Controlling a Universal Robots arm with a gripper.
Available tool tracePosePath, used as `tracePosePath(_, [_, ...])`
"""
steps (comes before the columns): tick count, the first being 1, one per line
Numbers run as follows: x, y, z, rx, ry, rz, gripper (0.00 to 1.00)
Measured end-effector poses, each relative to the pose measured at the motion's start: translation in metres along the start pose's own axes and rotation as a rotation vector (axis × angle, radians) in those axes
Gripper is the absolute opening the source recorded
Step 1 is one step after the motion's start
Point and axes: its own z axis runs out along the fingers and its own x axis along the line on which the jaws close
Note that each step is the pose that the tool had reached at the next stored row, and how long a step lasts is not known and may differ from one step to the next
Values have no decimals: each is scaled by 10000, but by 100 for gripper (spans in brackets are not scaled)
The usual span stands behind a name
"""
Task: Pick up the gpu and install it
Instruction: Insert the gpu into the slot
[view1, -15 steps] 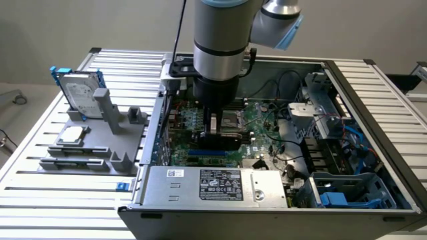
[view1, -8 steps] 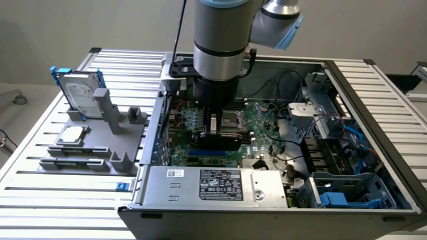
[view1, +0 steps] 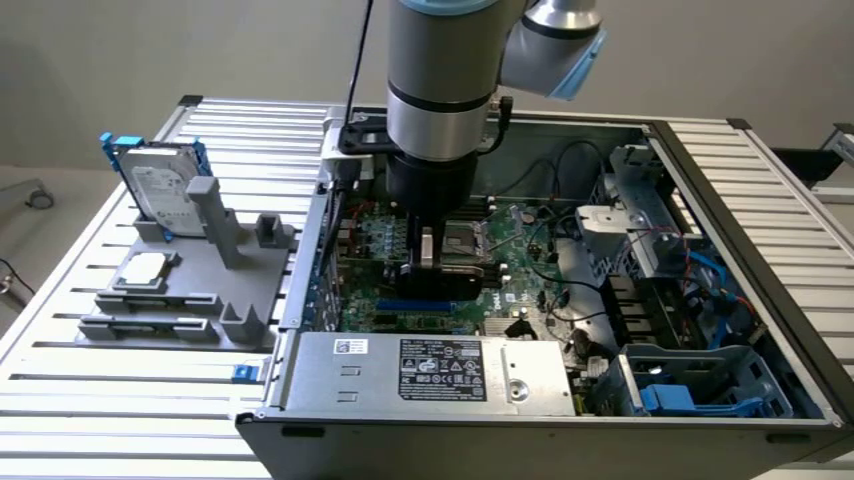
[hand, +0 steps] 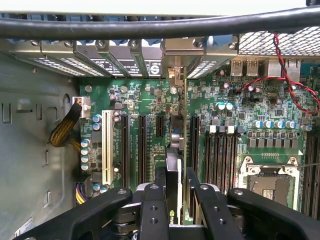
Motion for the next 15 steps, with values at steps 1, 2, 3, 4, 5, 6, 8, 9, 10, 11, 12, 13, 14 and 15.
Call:
tracePosePath(1, [-1,0,0,0,0,0,27])
tracePosePath(2, [-1,0,0,0,0,1,27])
tracePosePath(3, [-1,0,0,0,0,0,27])
tracePosePath(4, [-1,0,0,0,0,1,27])
tracePosePath(5, [-1,0,0,0,0,1,27])
tracePosePath(6, [-1,0,0,0,0,1,27])
tracePosePath(8, [-1,0,0,0,0,1,27])
tracePosePath(9, [-1,0,0,0,0,0,27])
tracePosePath(10, [-1,0,0,0,0,0,27])
tracePosePath(11, [-1,0,0,0,0,1,27])
tracePosePath(12, [-1,0,0,3,0,1,27])
tracePosePath(13, [-1,2,1,15,0,1,27])
tracePosePath(14, [-1,4,2,30,0,1,27])
tracePosePath(15, [-1,4,3,46,-3,0,27])
